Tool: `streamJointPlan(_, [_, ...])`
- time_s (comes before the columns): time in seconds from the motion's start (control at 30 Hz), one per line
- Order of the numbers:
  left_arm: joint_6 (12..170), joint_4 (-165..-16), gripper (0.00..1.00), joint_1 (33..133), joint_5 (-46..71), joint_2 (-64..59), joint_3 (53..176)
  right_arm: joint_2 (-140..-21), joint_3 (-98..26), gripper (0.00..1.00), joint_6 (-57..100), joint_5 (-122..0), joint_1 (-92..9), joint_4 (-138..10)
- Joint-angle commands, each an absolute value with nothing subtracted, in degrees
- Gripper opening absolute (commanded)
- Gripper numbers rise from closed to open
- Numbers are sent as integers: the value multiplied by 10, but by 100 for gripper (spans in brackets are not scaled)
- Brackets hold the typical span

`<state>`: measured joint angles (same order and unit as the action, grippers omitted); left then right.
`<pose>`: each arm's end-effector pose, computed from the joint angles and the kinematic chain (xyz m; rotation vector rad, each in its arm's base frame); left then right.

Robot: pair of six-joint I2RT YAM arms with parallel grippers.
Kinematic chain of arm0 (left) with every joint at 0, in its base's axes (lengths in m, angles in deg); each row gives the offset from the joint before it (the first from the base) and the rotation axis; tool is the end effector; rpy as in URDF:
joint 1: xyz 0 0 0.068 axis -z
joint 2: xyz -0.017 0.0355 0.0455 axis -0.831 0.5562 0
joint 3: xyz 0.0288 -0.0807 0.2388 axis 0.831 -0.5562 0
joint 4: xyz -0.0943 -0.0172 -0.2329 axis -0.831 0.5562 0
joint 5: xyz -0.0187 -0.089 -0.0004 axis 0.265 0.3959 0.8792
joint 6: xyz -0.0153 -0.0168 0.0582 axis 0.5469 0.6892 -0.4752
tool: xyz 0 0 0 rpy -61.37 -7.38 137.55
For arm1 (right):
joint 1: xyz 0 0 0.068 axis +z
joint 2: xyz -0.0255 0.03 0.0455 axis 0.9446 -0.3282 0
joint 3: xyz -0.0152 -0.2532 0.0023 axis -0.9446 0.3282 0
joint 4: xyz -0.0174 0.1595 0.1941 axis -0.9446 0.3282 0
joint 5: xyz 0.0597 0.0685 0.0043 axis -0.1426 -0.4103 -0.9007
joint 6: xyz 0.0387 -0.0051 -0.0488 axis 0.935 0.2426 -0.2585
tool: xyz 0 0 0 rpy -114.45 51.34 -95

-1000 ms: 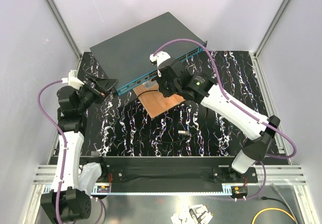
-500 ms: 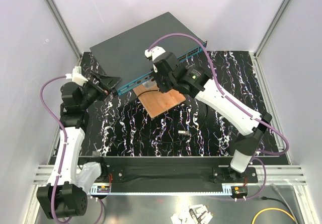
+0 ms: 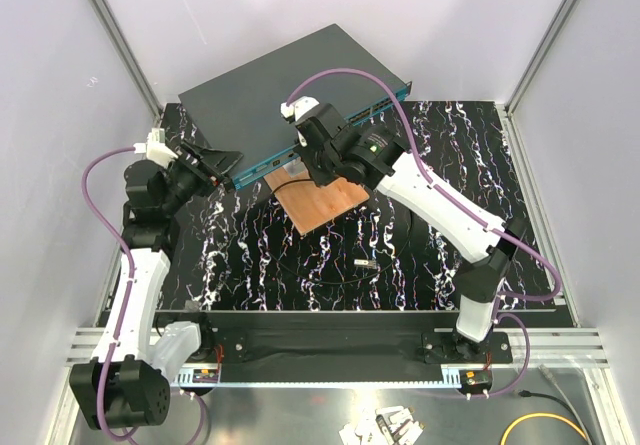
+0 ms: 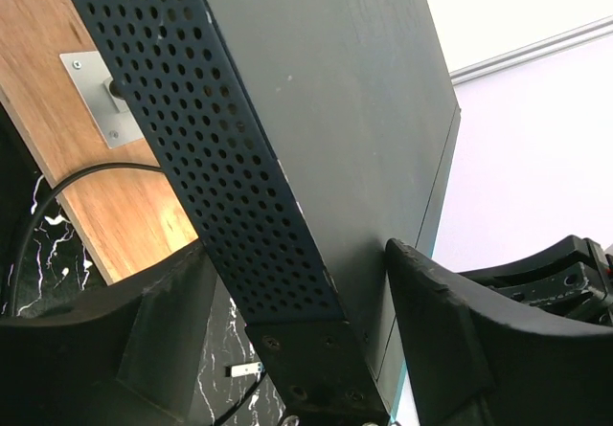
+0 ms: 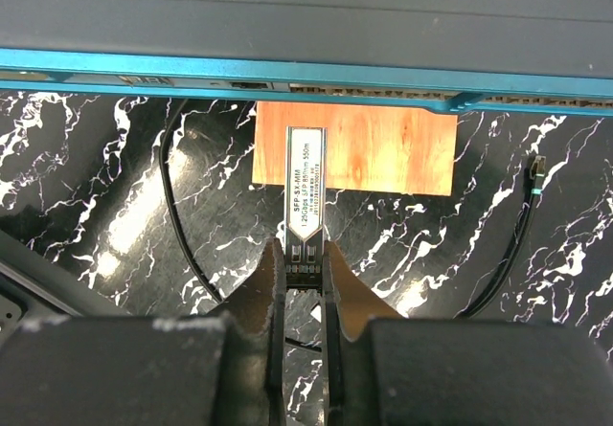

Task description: Insert the plug into the switch port

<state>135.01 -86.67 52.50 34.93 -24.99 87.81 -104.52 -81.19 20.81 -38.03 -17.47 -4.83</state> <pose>0.2280 -0.0098 0.3193 -0.5198 1.7668 -1.1149 0.2364 0.2968 0.3864 -0.8096 2.1717 0.2103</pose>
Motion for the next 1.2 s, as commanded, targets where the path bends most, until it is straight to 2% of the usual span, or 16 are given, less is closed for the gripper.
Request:
streamJointPlan(0.0, [1348, -918, 67, 537, 348, -253, 900, -1048, -841, 0, 223, -387, -170, -52])
streamJointPlan(0.67, [1341, -913, 37, 559, 341, -262, 877, -1070, -877, 0, 239, -365, -174, -46])
streamJointPlan(0.8, [1339, -914, 33, 559, 341, -267, 874, -1070, -870, 0, 239, -366, -178, -46])
streamJointPlan(1.17, [1336, -919, 32, 559, 342, -267, 875, -1066, -866, 0, 236, -399, -203, -38])
